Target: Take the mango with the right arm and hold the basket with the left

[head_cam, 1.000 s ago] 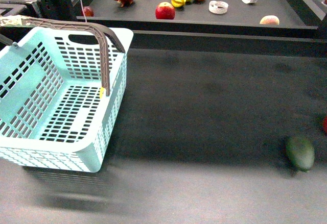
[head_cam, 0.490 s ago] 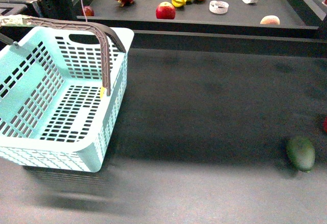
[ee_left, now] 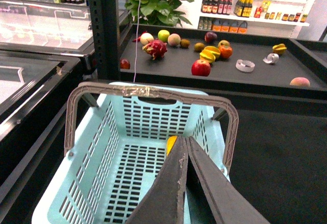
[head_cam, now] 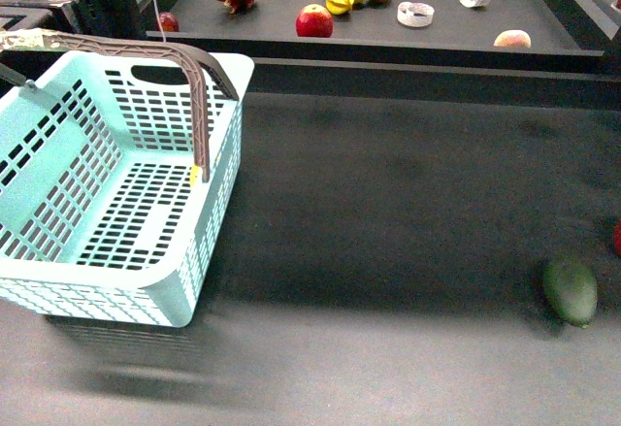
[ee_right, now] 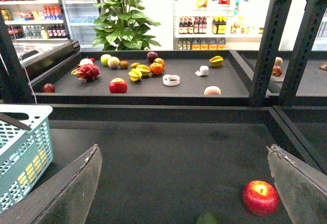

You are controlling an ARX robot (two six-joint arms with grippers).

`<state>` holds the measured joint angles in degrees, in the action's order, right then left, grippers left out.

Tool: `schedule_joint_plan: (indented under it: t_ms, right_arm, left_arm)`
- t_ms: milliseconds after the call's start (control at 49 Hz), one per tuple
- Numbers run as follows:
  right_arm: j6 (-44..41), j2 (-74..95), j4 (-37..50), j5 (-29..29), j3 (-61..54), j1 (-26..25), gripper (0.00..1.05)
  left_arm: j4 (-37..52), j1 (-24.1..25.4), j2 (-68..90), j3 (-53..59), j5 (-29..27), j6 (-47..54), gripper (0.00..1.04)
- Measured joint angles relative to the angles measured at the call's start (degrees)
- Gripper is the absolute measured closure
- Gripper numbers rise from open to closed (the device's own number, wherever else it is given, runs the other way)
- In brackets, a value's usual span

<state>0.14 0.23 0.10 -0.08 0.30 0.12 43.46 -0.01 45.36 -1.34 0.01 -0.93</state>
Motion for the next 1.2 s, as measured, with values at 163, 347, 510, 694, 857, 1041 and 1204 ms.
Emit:
schedule_joint_plan:
  t_ms: [163,347,510,694,857,1041,1204]
  right_arm:
    - [0.00,0.00,-0.02,0.00,0.00,0.00,0.08]
    - [0.00,0.00,-0.02,0.00,0.00,0.00,0.08]
    - [0.00,0.00,-0.02,0.02,0.00,0.00,0.08]
    - [0.00,0.00,0.00,0.00,0.00,0.00,0.08]
    - [0.00,0.00,0.00,0.00,0.00,0.00,0.08]
    - [0.00,0.00,-0.02,0.00,0.00,0.00,0.08]
    - [0.00,0.00,0.00,0.00,0.00,0.00,0.08]
  left_arm:
    - [-5.99,0.00,-6.84,0.15,0.00,0.26,1.01]
    - [-14.34,0.00,-15.93,0.17,0.00,0.35,1.01]
    - [-20.72,0.00,-22.73,0.17,0.00,0.44,1.01]
    - [-26.49,0.00,-28.61,0.20,0.00,0.46,1.01]
    - [-30.12,0.00,-32.26,0.20,0.00,0.48,1.01]
    - [-33.59,0.00,-35.69,0.17,0.00,0.48,1.01]
    - [-43.30,0.00,-45.00,0.17,0.00,0.50,1.01]
